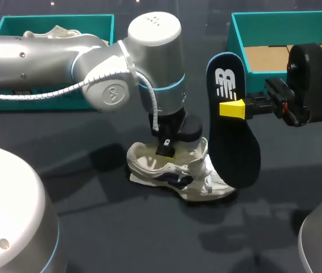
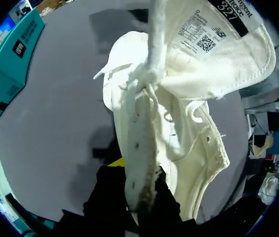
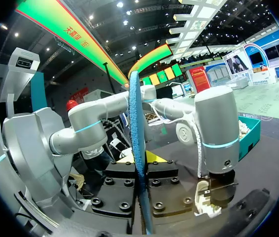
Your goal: Take the shoe out of the shoebox, open the shoe tongue, remove and reinsert the insole, then place the shoe into the shoebox
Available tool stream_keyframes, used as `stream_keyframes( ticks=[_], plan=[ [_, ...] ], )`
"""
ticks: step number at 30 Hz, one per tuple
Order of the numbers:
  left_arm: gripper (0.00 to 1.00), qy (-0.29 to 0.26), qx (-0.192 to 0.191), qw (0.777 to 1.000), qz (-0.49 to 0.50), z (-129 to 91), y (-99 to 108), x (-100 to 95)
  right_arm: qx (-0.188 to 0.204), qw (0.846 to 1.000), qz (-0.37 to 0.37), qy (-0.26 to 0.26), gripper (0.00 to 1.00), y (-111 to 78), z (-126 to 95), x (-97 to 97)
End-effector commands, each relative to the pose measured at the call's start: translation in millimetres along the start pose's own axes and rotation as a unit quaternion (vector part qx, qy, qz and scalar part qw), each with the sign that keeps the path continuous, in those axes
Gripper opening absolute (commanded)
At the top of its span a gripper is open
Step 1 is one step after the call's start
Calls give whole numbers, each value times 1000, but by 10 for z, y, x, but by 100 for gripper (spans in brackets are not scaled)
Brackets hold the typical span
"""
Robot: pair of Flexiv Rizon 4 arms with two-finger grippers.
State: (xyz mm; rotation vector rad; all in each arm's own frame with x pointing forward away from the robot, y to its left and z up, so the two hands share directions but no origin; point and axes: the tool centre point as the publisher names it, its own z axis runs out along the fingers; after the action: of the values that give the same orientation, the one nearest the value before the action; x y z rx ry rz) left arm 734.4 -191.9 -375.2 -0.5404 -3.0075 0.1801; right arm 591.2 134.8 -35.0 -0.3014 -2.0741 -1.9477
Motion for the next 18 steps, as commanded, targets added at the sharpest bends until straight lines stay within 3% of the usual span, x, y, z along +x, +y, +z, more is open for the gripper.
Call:
stream_keyframes(
  ticks=[1, 4, 7, 18],
  plan=[
    [0, 5, 3, 998, 60, -290, 76, 86, 0, 1000, 0, -1, 0, -8, 12, 0],
    [0, 10, 9, 984, 176, -456, 119, 187, 0, 1000, 0, -1, 0, -8, 12, 0],
    [0, -32, 19, 967, 253, -591, 181, 277, 0, 1000, 0, -1, 0, -8, 12, 0],
    [0, -41, 29, 970, 239, -637, 203, 282, 0, 1000, 0, -1, 0, -8, 12, 0]
  ],
)
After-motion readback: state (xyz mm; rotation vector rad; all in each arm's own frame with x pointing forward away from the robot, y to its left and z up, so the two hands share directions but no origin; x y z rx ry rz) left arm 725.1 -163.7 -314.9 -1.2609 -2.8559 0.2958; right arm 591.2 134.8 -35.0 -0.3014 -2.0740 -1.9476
